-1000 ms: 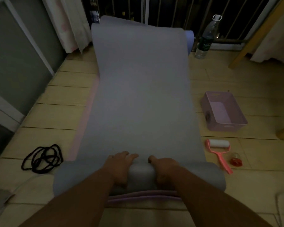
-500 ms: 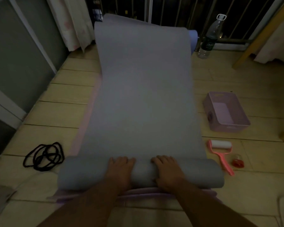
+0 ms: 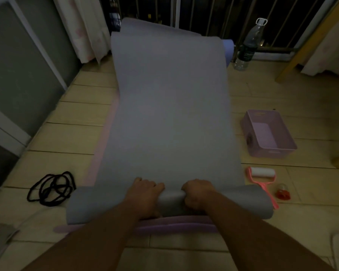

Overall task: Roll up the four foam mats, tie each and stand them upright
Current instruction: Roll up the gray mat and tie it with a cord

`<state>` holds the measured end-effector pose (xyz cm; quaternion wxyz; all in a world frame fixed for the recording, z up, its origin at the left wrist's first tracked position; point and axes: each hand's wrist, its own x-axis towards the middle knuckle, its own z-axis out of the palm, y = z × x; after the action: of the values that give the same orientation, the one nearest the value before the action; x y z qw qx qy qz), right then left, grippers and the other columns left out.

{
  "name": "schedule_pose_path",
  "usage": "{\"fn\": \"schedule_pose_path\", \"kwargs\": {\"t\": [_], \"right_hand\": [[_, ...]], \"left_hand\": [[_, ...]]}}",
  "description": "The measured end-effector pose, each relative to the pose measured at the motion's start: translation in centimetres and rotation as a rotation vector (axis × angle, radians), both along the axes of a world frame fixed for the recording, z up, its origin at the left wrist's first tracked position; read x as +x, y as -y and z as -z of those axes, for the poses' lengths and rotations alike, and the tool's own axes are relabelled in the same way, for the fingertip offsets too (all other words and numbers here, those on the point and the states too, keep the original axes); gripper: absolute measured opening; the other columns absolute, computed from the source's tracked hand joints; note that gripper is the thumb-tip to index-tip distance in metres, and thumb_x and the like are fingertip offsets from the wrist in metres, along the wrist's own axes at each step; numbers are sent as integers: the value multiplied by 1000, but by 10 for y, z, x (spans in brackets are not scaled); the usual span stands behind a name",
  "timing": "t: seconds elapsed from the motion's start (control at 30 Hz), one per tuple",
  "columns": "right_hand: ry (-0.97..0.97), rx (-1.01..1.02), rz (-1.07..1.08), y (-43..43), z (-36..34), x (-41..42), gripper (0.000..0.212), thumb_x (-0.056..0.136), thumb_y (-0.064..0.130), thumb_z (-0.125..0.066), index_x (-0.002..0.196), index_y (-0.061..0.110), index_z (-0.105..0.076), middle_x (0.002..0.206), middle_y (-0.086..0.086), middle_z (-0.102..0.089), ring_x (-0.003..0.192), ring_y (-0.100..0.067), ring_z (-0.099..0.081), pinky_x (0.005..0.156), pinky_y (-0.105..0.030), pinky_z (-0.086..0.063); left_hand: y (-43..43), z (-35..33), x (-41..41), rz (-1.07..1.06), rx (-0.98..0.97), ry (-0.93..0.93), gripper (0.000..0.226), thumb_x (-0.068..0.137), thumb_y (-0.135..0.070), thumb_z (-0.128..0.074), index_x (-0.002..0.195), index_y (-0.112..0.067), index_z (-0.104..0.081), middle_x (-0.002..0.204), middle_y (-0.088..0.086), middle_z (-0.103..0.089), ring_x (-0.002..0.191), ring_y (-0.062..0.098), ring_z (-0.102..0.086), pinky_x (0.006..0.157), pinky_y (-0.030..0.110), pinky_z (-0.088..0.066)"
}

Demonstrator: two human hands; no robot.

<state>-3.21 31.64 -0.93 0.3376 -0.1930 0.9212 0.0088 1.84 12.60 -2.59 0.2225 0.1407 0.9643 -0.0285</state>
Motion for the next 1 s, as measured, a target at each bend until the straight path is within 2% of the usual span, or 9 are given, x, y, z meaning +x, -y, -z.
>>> {"fn": "schedule_pose_path", "kwargs": {"t": [0.13,0.43,0.53,0.6,0.67,0.73,0.87,0.93,1.0], "right_hand": [[41,-29,35,-5,0,2,52,77,38,-73,125,27,-55,129,-6,-60,117,-28,-56,94,-34,-44],[69,-128,36,-12,0,7,48,84,55,-65,121,27,-53,127,-6,-60,117,-28,-56,90,-33,-42],[97,-110,75,-10,7,7,50,87,55,-62,127,28,-51,135,-5,-57,123,-27,-53,96,-35,-41],[108,-108,124,-5,8,2,60,86,54,-63,138,27,-48,145,-4,-49,131,-26,-48,104,-35,-39],[135,-124,176,-3,8,-7,70,85,54,-65,144,24,-45,150,-4,-44,134,-25,-44,107,-35,-36],[163,-141,192,-4,7,-13,71,83,54,-67,143,21,-46,149,-5,-45,133,-25,-46,106,-34,-37],[167,-158,185,-7,7,-11,72,81,57,-69,140,25,-43,143,-7,-50,127,-27,-50,102,-35,-39],[29,-164,174,-6,14,0,68,78,57,-71,133,29,-42,136,-7,-53,121,-29,-53,98,-37,-39],[-194,-159,96,-2,21,12,61,77,54,-71,130,33,-46,135,-3,-50,124,-27,-46,102,-38,-33]], "left_hand": [[-9,-1,-19,-39,-16,144,61,67,-54,-78,117,-26,-55,123,3,-62,112,26,-58,93,35,-43],[3,-4,-34,-69,-1,222,82,62,-63,-78,130,-34,-43,136,-3,-53,121,23,-52,100,41,-36],[6,4,-13,-152,142,-10,93,53,-78,-69,131,-36,-42,129,-5,-53,118,22,-52,99,42,-34],[11,12,4,-159,244,-307,77,53,-82,-60,109,-29,-55,106,-4,-59,101,24,-58,88,40,-35],[11,22,17,-112,288,-570,61,67,-75,-54,100,-24,-57,97,-1,-62,90,25,-60,84,39,-35],[11,28,19,-96,288,-644,54,76,-65,-50,106,-21,-61,102,3,-66,94,25,-61,89,39,-35],[9,30,16,-152,170,-418,57,80,-62,-41,115,-24,-65,103,3,-67,95,26,-63,93,45,-40],[8,31,14,-183,115,-278,63,82,-64,-31,120,-26,-64,104,2,-67,96,26,-63,92,49,-45],[5,31,9,-206,79,-187,75,83,-67,-16,140,-29,-48,128,3,-58,119,26,-53,105,53,-33]]}}
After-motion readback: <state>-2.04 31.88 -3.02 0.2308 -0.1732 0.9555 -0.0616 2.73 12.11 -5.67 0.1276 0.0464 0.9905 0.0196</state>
